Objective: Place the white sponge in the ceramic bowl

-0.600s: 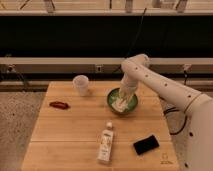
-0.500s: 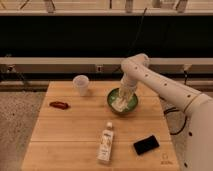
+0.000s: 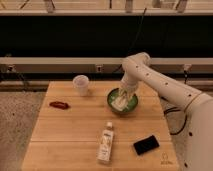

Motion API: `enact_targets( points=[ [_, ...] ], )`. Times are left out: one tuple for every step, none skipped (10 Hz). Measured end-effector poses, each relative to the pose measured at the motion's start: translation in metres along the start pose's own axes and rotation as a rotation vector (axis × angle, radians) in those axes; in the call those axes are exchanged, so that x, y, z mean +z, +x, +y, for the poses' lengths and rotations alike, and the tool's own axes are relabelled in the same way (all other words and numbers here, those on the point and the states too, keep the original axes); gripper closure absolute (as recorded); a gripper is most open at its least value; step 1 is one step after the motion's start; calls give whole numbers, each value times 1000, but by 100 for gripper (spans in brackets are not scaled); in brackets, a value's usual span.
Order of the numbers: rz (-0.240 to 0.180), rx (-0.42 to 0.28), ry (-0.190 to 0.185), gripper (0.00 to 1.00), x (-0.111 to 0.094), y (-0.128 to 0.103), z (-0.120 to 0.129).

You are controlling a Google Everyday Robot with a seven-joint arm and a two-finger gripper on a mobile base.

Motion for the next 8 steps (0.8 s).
enact_targets(
  points=[
    [0, 1, 0, 28, 0, 0, 0],
    [0, 2, 0, 21, -1, 1, 1],
    [0, 4, 1, 20, -2, 2, 2],
    [0, 5, 0, 20, -3, 3, 2],
    [1, 6, 1, 20, -3, 4, 2],
    [2, 8, 0, 20, -3, 6, 4],
    [3, 9, 1, 20, -4, 8, 4],
    [3, 9, 2, 20, -4, 9, 5]
  ],
)
